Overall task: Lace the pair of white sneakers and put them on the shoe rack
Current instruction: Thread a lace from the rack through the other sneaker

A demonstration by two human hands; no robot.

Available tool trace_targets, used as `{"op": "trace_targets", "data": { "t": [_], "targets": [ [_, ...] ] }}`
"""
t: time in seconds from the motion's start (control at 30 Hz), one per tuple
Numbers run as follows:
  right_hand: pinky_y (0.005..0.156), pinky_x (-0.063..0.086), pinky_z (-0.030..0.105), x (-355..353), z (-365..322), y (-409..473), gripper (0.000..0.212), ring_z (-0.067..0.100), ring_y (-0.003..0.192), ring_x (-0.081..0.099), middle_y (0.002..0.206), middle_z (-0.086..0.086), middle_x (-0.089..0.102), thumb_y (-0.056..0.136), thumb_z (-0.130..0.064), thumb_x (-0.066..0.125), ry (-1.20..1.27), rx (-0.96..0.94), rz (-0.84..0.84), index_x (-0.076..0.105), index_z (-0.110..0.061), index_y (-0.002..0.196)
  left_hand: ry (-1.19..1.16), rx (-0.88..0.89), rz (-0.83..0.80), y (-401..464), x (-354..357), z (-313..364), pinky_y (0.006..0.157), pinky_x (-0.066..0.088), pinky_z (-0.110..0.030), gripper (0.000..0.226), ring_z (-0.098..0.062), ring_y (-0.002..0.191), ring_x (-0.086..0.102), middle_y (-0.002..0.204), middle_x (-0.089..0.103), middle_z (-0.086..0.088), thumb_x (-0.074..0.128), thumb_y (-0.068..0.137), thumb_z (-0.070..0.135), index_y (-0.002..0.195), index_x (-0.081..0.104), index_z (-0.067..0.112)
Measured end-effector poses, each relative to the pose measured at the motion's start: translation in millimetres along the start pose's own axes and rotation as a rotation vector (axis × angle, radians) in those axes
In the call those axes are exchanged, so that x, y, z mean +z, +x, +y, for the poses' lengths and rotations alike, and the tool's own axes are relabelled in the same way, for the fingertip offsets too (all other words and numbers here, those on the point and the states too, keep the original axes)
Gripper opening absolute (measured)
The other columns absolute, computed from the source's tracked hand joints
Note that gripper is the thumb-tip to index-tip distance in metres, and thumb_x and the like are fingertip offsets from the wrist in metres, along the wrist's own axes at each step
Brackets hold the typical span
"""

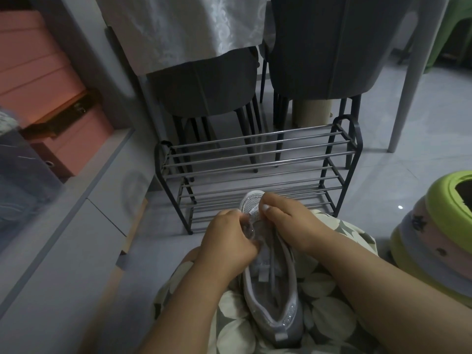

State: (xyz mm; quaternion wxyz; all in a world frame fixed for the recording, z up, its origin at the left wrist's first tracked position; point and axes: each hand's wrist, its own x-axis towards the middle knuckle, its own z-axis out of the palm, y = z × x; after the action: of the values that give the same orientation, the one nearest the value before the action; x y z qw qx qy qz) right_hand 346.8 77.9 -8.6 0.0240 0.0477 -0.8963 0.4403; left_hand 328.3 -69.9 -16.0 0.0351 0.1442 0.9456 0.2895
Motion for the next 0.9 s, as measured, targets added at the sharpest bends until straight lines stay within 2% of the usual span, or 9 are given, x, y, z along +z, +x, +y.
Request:
{"op": "trace_targets", "data": {
  "t": [0.1, 0.17, 0.27, 0.37, 0.47, 0.6, 0.73, 0.9],
  "targets": [
    [0.072, 0.039, 0.041, -0.6, -0.2, 1.1, 0.029, 0.027, 0.078, 0.049, 0.08, 0.013, 0.055, 0.087, -0.032, 0.034, -0.035, 0.001, -0.011, 0.046, -0.007, 0.08, -0.016, -0.012, 0.0, 3.7, 1.4, -4.7, 0.086, 0.052, -0.029, 0.034, -0.014, 0.097, 0.061, 0.109, 0.063, 0.002, 0.07, 0.078, 0.021, 0.112, 0.064, 0.019],
    [0.071, 0.038, 0.038, -1.1, 0.2, 2.0, 0.023, 0.025, 0.078, 0.049, 0.081, 0.012, 0.056, 0.094, -0.024, 0.039, -0.086, 0.012, -0.028, 0.05, -0.007, 0.082, -0.051, -0.027, -0.008, 4.8, 1.5, -6.9, 0.085, 0.053, -0.028, 0.034, -0.012, 0.096, 0.062, 0.108, 0.066, 0.003, 0.068, 0.08, 0.019, 0.114, 0.066, 0.019],
    [0.071, 0.04, 0.035, 0.3, 0.1, 3.9, 0.015, 0.024, 0.083, 0.053, 0.086, 0.01, 0.061, 0.09, -0.013, 0.046, -0.173, 0.026, -0.055, 0.06, -0.007, 0.088, -0.069, -0.016, -0.019, 5.9, 2.5, -10.1, 0.082, 0.054, -0.027, 0.035, -0.011, 0.095, 0.063, 0.107, 0.068, 0.004, 0.064, 0.081, 0.014, 0.115, 0.068, 0.02],
    [0.069, 0.041, 0.029, 2.4, -1.7, 5.0, 0.02, 0.016, 0.082, 0.054, 0.088, -0.001, 0.062, 0.085, -0.014, 0.051, -0.215, 0.068, -0.061, 0.069, -0.016, 0.094, -0.091, -0.018, -0.039, 6.6, 3.2, -12.0, 0.084, 0.053, -0.026, 0.038, -0.012, 0.099, 0.063, 0.11, 0.067, 0.003, 0.061, 0.083, 0.009, 0.118, 0.066, 0.02],
    [0.065, 0.038, 0.022, 4.4, -1.7, 7.7, 0.023, 0.012, 0.083, 0.058, 0.086, -0.008, 0.062, 0.082, -0.016, 0.056, -0.28, 0.103, -0.048, 0.072, -0.024, 0.096, -0.159, -0.017, -0.07, 7.1, 2.8, -14.3, 0.086, 0.054, -0.028, 0.037, -0.009, 0.095, 0.063, 0.104, 0.068, 0.005, 0.059, 0.082, 0.005, 0.115, 0.068, 0.02],
    [0.064, 0.038, 0.017, 5.6, -1.5, 9.6, 0.022, 0.008, 0.079, 0.058, 0.089, -0.009, 0.067, 0.081, -0.02, 0.061, -0.32, 0.144, -0.028, 0.074, -0.03, 0.095, -0.33, -0.064, -0.087, 6.4, 1.3, -19.4, 0.082, 0.053, -0.021, 0.037, -0.002, 0.089, 0.062, 0.092, 0.065, 0.014, 0.06, 0.081, -0.002, 0.111, 0.069, 0.018],
    [0.064, 0.037, 0.017, 7.6, -1.6, 10.1, 0.018, 0.011, 0.085, 0.064, 0.091, -0.006, 0.071, 0.079, -0.022, 0.065, -0.365, 0.14, -0.022, 0.075, -0.03, 0.092, -0.442, -0.095, -0.088, 5.2, 3.0, -22.6, 0.085, 0.054, -0.026, 0.042, -0.01, 0.094, 0.064, 0.097, 0.068, 0.004, 0.057, 0.079, -0.009, 0.113, 0.068, 0.014],
    [0.064, 0.037, 0.019, 13.0, -1.5, 11.9, 0.009, 0.014, 0.083, 0.064, 0.086, -0.003, 0.071, 0.076, -0.028, 0.071, -0.4, 0.137, -0.021, 0.075, -0.029, 0.085, -0.515, -0.1, -0.106, 3.9, 2.8, -24.7, 0.083, 0.053, -0.023, 0.042, -0.01, 0.093, 0.064, 0.096, 0.069, 0.002, 0.057, 0.079, -0.011, 0.11, 0.068, 0.016]
  ]
}}
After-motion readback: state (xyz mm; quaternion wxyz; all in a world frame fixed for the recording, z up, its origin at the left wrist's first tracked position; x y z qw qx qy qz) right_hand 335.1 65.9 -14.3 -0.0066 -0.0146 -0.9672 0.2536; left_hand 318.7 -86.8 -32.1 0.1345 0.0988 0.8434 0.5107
